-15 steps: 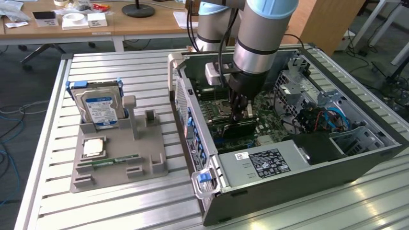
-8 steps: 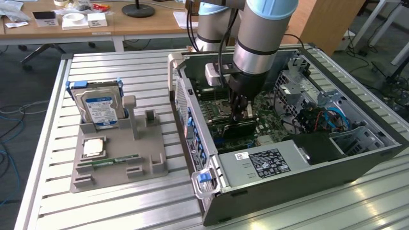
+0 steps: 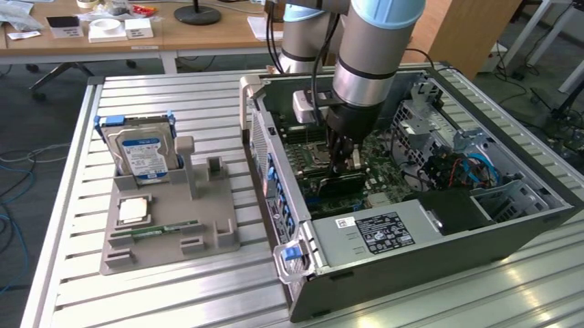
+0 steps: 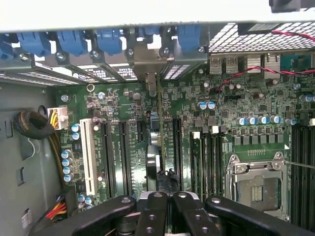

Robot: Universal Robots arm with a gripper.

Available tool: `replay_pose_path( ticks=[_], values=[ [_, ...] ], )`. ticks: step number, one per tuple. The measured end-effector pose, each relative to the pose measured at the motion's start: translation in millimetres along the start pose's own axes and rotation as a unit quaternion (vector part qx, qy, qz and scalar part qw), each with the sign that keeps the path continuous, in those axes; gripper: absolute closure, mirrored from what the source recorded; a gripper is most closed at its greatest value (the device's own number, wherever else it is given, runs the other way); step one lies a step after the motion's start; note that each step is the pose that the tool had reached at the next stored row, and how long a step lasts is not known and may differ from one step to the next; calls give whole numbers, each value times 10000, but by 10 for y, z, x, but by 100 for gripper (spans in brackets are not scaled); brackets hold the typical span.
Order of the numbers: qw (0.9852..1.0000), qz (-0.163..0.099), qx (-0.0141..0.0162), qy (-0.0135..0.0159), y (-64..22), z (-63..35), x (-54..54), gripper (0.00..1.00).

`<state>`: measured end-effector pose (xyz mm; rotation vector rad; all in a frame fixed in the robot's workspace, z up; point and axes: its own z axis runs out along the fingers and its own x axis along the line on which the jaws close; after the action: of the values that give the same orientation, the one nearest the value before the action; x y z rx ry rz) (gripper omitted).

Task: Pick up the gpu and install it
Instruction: 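Press down on the gpu until it lock into place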

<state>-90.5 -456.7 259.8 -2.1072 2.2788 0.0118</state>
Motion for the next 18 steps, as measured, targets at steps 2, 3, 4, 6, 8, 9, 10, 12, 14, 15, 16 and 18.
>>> replay_pose_path(
  ticks=[2, 3, 4, 6, 8, 9, 10, 12, 14, 15, 16, 18],
  values=[
    [10000, 0, -1, -2, 1, 2, 0, 89],
    [10000, 2, 0, -4, 2, 5, 0, 89],
    [10000, 1, 0, -4, 2, 5, -1, 89],
    [10000, 1, 0, -5, 2, 6, -1, 89],
    [10000, 1, 0, -3, 2, 9, 0, 89],
    [10000, 1, 0, -3, 2, 10, 0, 89],
    [10000, 1, 0, -4, 2, 10, 0, 89],
    [10000, 1, 0, -5, 2, 12, 0, 89],
    [10000, 1, 1, -5, 2, 12, 0, 89],
    [10000, 1, 1, -5, 2, 12, 0, 89],
    [10000, 1, 1, -6, 2, 9, -1, 89],
    [10000, 2, 4, -16, 2, -6, -3, 89]
  ],
)
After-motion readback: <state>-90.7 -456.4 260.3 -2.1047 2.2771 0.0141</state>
